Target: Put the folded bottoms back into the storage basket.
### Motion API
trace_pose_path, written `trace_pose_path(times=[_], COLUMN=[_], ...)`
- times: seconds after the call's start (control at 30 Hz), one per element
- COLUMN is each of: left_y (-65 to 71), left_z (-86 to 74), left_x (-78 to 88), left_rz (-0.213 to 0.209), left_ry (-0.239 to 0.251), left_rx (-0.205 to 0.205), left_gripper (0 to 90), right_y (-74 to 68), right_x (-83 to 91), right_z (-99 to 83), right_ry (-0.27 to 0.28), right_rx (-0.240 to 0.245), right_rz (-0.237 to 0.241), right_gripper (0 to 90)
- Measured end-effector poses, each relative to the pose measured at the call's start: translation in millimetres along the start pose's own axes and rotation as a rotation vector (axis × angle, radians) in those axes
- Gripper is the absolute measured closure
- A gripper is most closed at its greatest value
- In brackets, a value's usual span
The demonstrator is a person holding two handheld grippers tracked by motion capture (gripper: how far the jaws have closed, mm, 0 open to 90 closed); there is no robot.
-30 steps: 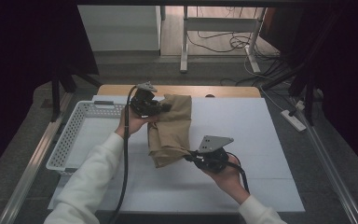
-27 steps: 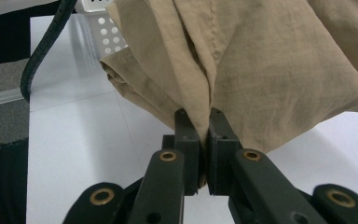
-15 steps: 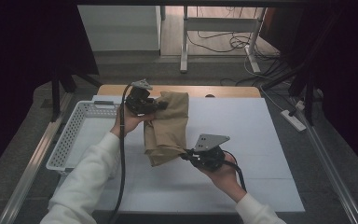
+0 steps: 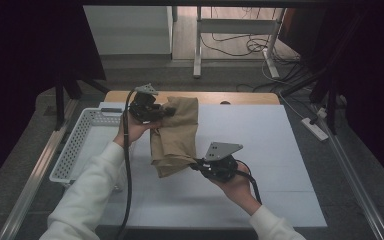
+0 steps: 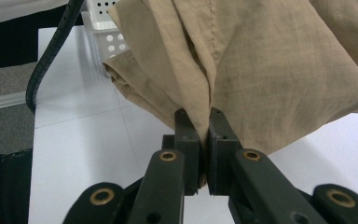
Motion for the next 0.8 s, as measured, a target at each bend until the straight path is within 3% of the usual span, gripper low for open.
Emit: trace_pose_path(times=[0.8], left_y=[-5.7], left_z=[-0.1], left_x=[19.2], left_rz=[0.012], left_ry=[0.027], left_rx=[0.007], left_gripper=[75.9], right_y=[-0.1], right_x=[-10.0], right_z=[10.7], right_ry=[0.015], right_rx=[0.014], right_rz=[0.012], right_gripper=[84.9])
Point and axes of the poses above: each handheld gripper's, and its own axes: x roughly backward along the jaws, z roughly out of its top, y roughly to its right, the point moved 5 cm from there along -x, roughly forward along the jaws, and after that the axes turned 14 degrees about x, right-handed, at the moved point
